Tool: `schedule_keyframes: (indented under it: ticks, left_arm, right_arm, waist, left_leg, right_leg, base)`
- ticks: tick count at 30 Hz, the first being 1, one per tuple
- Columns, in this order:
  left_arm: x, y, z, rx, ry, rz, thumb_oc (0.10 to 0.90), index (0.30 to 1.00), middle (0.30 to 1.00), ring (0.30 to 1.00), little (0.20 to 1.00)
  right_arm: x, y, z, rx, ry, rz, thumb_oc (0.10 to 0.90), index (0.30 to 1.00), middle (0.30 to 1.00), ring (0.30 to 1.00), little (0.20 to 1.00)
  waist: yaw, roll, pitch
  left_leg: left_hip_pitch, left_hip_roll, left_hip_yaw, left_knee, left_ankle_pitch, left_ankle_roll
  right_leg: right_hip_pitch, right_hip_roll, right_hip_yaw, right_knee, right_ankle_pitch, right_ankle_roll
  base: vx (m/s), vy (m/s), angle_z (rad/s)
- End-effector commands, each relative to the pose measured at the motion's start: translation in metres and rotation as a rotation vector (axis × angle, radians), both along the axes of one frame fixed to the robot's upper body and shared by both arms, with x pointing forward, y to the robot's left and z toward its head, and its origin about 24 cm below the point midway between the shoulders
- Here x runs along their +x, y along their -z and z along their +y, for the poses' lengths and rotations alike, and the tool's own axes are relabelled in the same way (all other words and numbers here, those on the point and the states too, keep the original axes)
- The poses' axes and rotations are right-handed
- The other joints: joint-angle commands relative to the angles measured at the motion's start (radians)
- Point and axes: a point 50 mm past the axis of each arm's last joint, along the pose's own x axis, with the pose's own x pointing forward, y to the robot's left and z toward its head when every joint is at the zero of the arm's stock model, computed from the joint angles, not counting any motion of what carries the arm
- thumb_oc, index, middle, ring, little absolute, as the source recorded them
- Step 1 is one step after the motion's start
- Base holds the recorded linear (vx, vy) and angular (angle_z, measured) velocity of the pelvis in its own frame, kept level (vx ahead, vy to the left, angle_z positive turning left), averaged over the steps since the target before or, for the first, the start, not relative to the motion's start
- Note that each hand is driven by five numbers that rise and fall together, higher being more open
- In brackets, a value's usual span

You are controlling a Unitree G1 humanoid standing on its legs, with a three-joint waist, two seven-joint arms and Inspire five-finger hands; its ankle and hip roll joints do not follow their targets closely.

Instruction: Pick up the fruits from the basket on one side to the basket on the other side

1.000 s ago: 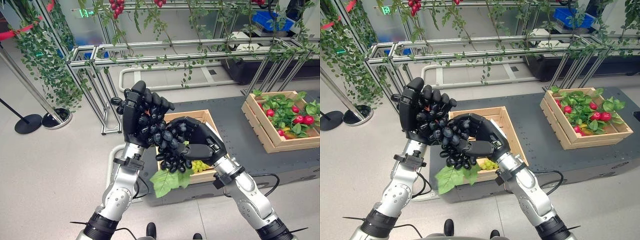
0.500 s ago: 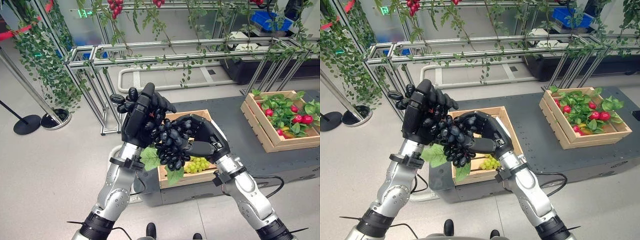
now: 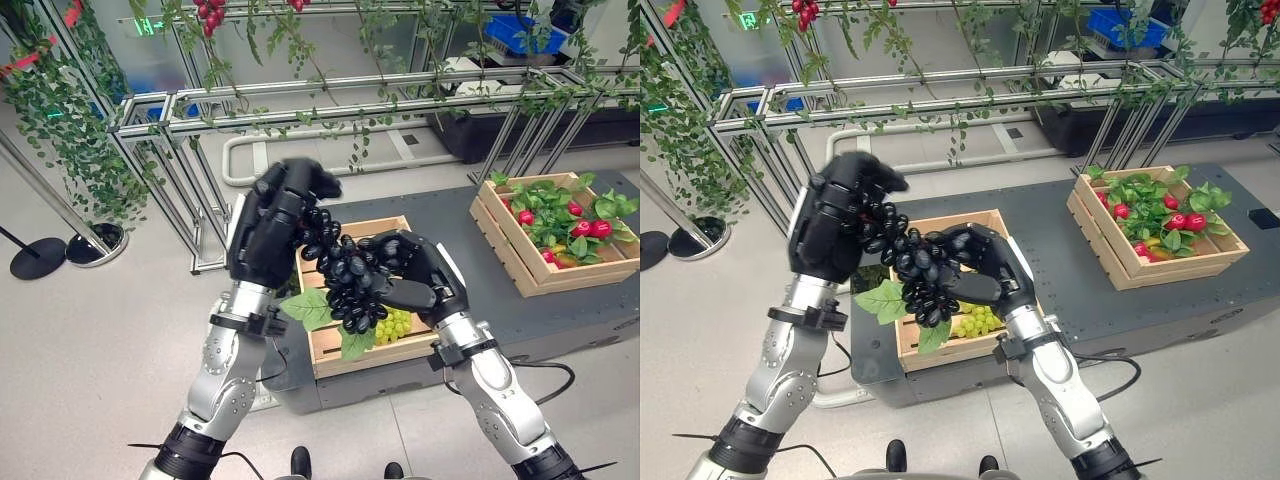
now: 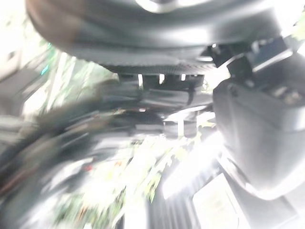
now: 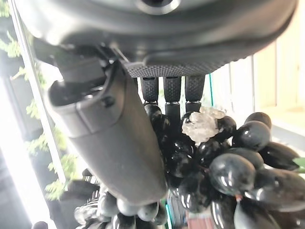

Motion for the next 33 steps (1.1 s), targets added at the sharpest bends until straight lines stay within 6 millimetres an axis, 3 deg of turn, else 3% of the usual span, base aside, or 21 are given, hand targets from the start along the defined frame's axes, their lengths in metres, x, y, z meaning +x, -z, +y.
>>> schedule_keyframes:
  ticks: [1, 5, 11, 14, 16, 18, 23, 24, 26, 28, 29, 33]
  left_arm:
    - [-0.010, -0.045, 0.026, 0.066, -0.276, -0.288, 0.800, 0.900, 0.900, 0.900, 0.900]
    - [-0.009, -0.036, 0.050, 0.114, -0.491, -0.236, 0.800, 0.900, 0.900, 0.900, 0.900]
    - [-0.008, -0.024, 0.067, 0.045, -0.658, -0.161, 0.800, 0.900, 0.900, 0.900, 0.900]
    - [-0.009, -0.017, 0.068, 0.016, -0.721, -0.130, 0.800, 0.900, 0.900, 0.900, 0.900]
    - [-0.011, -0.013, 0.065, 0.034, -0.752, -0.117, 0.800, 0.900, 0.900, 0.900, 0.900]
    - [-0.011, -0.013, 0.061, 0.054, -0.717, -0.114, 0.800, 0.900, 0.900, 0.900, 0.900]
    - [-0.003, -0.011, 0.051, 0.078, -0.557, -0.099, 0.800, 0.900, 0.900, 0.900, 0.900]
    - [0.000, -0.008, 0.047, 0.086, -0.492, -0.097, 0.800, 0.900, 0.900, 0.900, 0.900]
    - [0.001, -0.008, 0.045, 0.090, -0.468, -0.097, 0.800, 0.900, 0.900, 0.900, 0.900]
    - [0.003, -0.007, 0.042, 0.116, -0.438, -0.095, 0.800, 0.900, 0.900, 0.900, 0.900]
    - [0.004, -0.006, 0.042, 0.122, -0.431, -0.076, 0.800, 0.900, 0.900, 0.900, 0.900]
    - [0.005, -0.005, 0.040, 0.128, -0.404, -0.078, 0.800, 0.900, 0.900, 0.900, 0.900]
  right_arm:
    - [0.005, -0.044, -0.019, 0.141, 0.118, -0.260, 0.400, 0.300, 0.300, 0.300, 0.300]
    - [0.004, -0.042, -0.028, 0.196, 0.114, -0.251, 0.400, 0.300, 0.300, 0.300, 0.300]
    - [0.008, -0.039, -0.031, 0.320, 0.079, -0.215, 0.400, 0.300, 0.300, 0.300, 0.300]
    - [0.010, -0.040, -0.027, 0.417, 0.021, -0.193, 0.400, 0.300, 0.300, 0.300, 0.300]
    - [0.013, -0.043, -0.012, 0.550, -0.074, -0.159, 0.400, 0.300, 0.300, 0.300, 0.300]
    - [0.015, -0.048, -0.004, 0.604, -0.099, -0.153, 0.400, 0.300, 0.300, 0.300, 0.300]
    - [0.019, -0.046, 0.003, 0.775, -0.129, -0.118, 0.400, 0.300, 0.300, 0.300, 0.300]
    - [0.015, -0.039, 0.007, 0.896, -0.163, -0.095, 0.400, 0.300, 0.300, 0.300, 0.300]
    - [0.015, -0.036, 0.008, 0.971, -0.203, -0.082, 0.400, 0.300, 0.300, 0.300, 0.300]
    - [0.012, -0.035, 0.013, 1.071, -0.260, -0.067, 0.400, 0.300, 0.300, 0.300, 0.300]
    - [0.012, -0.034, 0.014, 1.143, -0.296, -0.045, 0.400, 0.300, 0.300, 0.300, 0.300]
    - [0.013, -0.034, 0.016, 1.155, -0.313, -0.052, 0.400, 0.300, 0.300, 0.300, 0.300]
  waist:
    - [0.001, -0.011, -0.101]
    - [-0.008, -0.011, -0.103]
    - [-0.012, -0.015, -0.091]
    - [0.000, -0.021, -0.072]
    - [0.030, -0.030, -0.055]
    - [0.045, -0.030, -0.046]
    - [0.038, -0.017, -0.026]
    - [0.022, -0.015, -0.008]
    - [0.018, -0.016, 0.000]
    - [0.018, -0.017, 0.009]
    - [0.020, -0.011, 0.009]
    - [0.031, 0.004, 0.006]
  left_leg:
    - [0.058, 0.034, -0.020, 0.002, -0.125, -0.021]
    - [0.056, 0.053, -0.009, 0.002, -0.115, -0.030]
    - [0.064, 0.061, -0.020, 0.002, -0.100, -0.036]
    - [0.053, 0.036, -0.105, 0.049, -0.117, -0.028]
    - [0.032, -0.027, -0.236, 0.111, -0.149, -0.013]
    - [0.030, -0.057, -0.277, 0.143, -0.174, -0.010]
    - [0.033, -0.102, -0.234, 0.181, -0.224, 0.002]
    - [0.032, -0.151, -0.204, 0.208, -0.265, 0.032]
    - [0.027, -0.167, -0.184, 0.228, -0.282, 0.039]
    - [0.028, -0.183, -0.158, 0.247, -0.300, 0.045]
    - [0.031, -0.184, -0.140, 0.240, -0.301, 0.050]
    - [0.033, -0.176, -0.119, 0.192, -0.271, 0.066]
  right_leg:
    - [-0.065, 0.003, 0.022, 0.001, 0.047, -0.004]
    - [-0.072, 0.022, 0.035, 0.001, 0.041, -0.016]
    - [-0.072, 0.049, 0.066, 0.001, 0.036, -0.035]
    - [-0.063, 0.055, 0.115, 0.001, 0.044, -0.044]
    - [-0.064, 0.035, 0.182, 0.001, 0.065, -0.037]
    - [-0.064, 0.017, 0.211, 0.001, 0.074, -0.026]
    - [-0.079, -0.037, 0.248, 0.001, 0.106, 0.020]
    - [-0.140, -0.083, 0.261, 0.019, 0.152, 0.060]
    - [-0.170, -0.105, 0.265, 0.022, 0.176, 0.069]
    - [-0.199, -0.135, 0.222, 0.012, 0.201, 0.073]
    - [-0.200, -0.129, 0.173, 0.032, 0.182, 0.073]
    - [-0.214, -0.103, 0.116, 0.139, 0.139, 0.061]
  base:
    - [0.00, -0.113, -0.03]
    - [-0.01, -0.078, -0.04]
    - [-0.01, 0.000, -0.07]
    - [-0.04, 0.140, -0.32]
    - [-0.09, 0.307, -0.74]
    - [-0.12, 0.360, -1.25]
    - [-0.13, 0.402, -0.99]
    - [-0.21, 0.532, -0.39]
    - [-0.15, 0.344, -0.41]
    - [-0.17, 0.271, -0.72]
    - [-0.18, 0.197, -0.68]
    - [-0.18, 0.090, -0.87]
